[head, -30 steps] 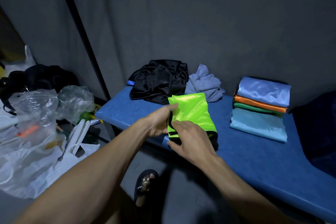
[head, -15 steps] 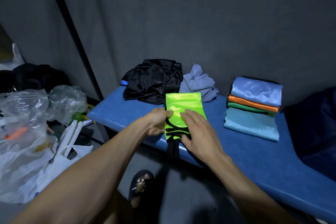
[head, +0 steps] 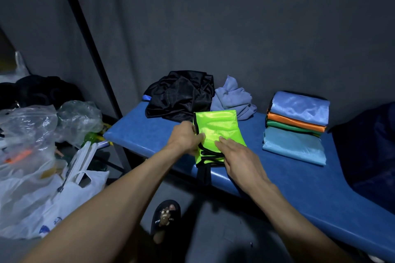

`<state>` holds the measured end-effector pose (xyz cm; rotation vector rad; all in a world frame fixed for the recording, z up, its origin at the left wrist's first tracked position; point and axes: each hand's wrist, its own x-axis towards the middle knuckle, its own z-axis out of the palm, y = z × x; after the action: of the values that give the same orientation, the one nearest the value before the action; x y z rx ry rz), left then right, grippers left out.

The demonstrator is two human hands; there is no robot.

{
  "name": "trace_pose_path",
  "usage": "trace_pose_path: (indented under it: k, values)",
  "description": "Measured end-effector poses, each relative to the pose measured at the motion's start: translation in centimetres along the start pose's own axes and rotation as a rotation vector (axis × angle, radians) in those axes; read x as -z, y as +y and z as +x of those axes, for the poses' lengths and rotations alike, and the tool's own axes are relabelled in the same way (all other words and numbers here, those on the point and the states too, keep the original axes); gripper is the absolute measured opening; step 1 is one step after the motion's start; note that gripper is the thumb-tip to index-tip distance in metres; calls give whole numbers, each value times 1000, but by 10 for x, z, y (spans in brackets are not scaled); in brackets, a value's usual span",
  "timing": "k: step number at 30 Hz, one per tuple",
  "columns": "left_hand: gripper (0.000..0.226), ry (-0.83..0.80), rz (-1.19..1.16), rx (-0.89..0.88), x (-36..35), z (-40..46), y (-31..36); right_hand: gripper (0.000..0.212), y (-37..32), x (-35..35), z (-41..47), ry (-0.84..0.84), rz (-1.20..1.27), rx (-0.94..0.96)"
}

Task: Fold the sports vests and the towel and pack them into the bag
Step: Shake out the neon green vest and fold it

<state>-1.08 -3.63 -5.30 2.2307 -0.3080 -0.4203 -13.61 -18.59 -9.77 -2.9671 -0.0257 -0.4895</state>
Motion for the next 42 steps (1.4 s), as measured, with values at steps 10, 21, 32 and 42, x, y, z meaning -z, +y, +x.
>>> trace_pose_path:
  k: [10,21,32,42]
  values:
    - [17,-60,-24,28,6,7,-7,69,1,0,-1,-4,-6,149]
    - [36,111,400,-374,10,-10,5,61,5,-7,-1,37,1,215]
    - [20,-124,702,-612,-8,-21,-4,40,33,34,-38,-41,118,151]
    - [29,-256,627,-819,-21,-22,5,22,44,38,-54,-2,196,155]
